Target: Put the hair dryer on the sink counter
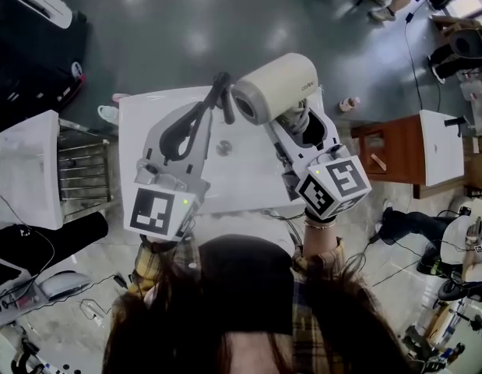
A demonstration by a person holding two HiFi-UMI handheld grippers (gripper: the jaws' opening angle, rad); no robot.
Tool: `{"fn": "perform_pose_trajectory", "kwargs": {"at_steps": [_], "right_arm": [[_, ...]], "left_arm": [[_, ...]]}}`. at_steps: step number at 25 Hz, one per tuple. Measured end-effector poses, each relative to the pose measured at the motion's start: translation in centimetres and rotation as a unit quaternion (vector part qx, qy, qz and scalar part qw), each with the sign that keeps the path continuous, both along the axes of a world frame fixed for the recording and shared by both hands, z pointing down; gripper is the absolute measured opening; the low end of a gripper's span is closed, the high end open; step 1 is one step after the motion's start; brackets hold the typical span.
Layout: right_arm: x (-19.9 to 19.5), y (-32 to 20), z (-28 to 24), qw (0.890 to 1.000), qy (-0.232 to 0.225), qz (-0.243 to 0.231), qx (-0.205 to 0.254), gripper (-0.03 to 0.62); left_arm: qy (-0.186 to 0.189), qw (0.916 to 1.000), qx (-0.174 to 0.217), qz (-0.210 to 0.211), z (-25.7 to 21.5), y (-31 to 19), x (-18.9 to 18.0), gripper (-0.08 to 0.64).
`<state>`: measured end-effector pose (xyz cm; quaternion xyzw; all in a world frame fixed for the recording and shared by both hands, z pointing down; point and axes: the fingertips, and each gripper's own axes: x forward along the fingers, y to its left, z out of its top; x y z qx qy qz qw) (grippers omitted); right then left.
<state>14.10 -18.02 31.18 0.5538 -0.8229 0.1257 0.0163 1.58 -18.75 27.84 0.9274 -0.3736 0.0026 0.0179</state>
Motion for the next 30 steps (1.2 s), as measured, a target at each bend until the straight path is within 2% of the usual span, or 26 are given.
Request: {"fn": "perform_pose_trajectory", "kwargs": {"at_steps": [8,16,25,30], "right_arm": [[2.6,-2.2,1.8,0.999,0.032,0.025,-0.019,0.273],[3.3,-5.1,4.1,0.996,0.082,0.007,-0.047,0.273],[3.8,-7.3,9.0,0.982,0.151,-0.062,-0.091,0.275],[3.8,-8.6,12.3,0.974,0.167,-0.105,-0.11,0.273]], "left_arm": [[-0.004,0.9999,-0.009,-0.003,0.7,-1.8,-0.1,0.029],[-0.013,0.9995,-0.029,0.002,2.3,-3.4,-0.1,0.029],[-0.02,0.9983,-0.053,0.009,4.6,-4.1,1.5,0.029],[-0.029,0.9974,-0.065,0.009,6.0,-4.7,1.7,0.029]]}}
